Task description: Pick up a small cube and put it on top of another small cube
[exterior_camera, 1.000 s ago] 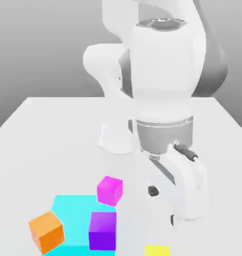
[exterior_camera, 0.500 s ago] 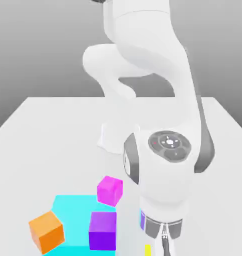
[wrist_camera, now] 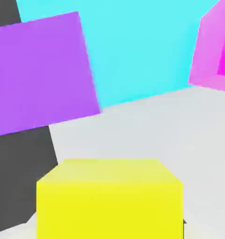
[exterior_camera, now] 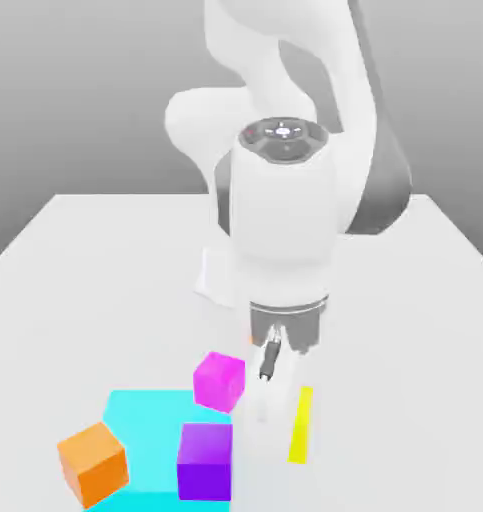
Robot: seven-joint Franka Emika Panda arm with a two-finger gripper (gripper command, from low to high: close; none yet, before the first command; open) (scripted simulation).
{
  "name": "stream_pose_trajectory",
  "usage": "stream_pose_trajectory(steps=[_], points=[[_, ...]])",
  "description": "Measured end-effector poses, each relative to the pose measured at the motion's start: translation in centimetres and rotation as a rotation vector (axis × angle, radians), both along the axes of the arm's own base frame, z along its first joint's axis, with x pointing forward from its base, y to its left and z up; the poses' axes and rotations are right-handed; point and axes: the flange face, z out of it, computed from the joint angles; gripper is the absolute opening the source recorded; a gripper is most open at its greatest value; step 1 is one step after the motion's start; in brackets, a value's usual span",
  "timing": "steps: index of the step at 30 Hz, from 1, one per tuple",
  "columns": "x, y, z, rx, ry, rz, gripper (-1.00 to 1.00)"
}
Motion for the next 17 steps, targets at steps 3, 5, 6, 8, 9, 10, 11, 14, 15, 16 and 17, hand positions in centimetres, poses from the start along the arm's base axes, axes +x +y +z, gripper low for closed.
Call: stream_pose_trajectory(steps=[3, 5, 6, 8, 9, 10, 11, 14, 15, 16, 17], points=[[-2.4, -1.7, 2.0, -0.004, 0.001, -0.087, -1.00], [-4.0, -2.4, 3.2, -0.013, 0.001, -0.140, -1.00], [-4.9, -2.9, 3.8, -0.019, 0.001, -0.168, -1.00], [-6.6, -3.8, 4.7, -0.034, 0.001, -0.226, -1.00], [-7.4, -4.2, 4.9, -0.042, 0.000, -0.252, -1.00], [-7.7, -4.4, 4.3, -0.046, 0.000, -0.266, -1.00], [-7.9, -4.5, 3.3, -0.048, 0.000, -0.273, -1.00], [-8.1, -4.6, -0.3, -0.049, 0.000, -0.278, -1.00], [-8.1, -4.6, -1.0, -0.048, 0.000, -0.278, 1.00], [-8.1, -4.6, -1.0, -0.048, 0.000, -0.278, 1.00], [-8.1, -4.6, -1.0, -0.048, 0.000, -0.278, 1.00]])
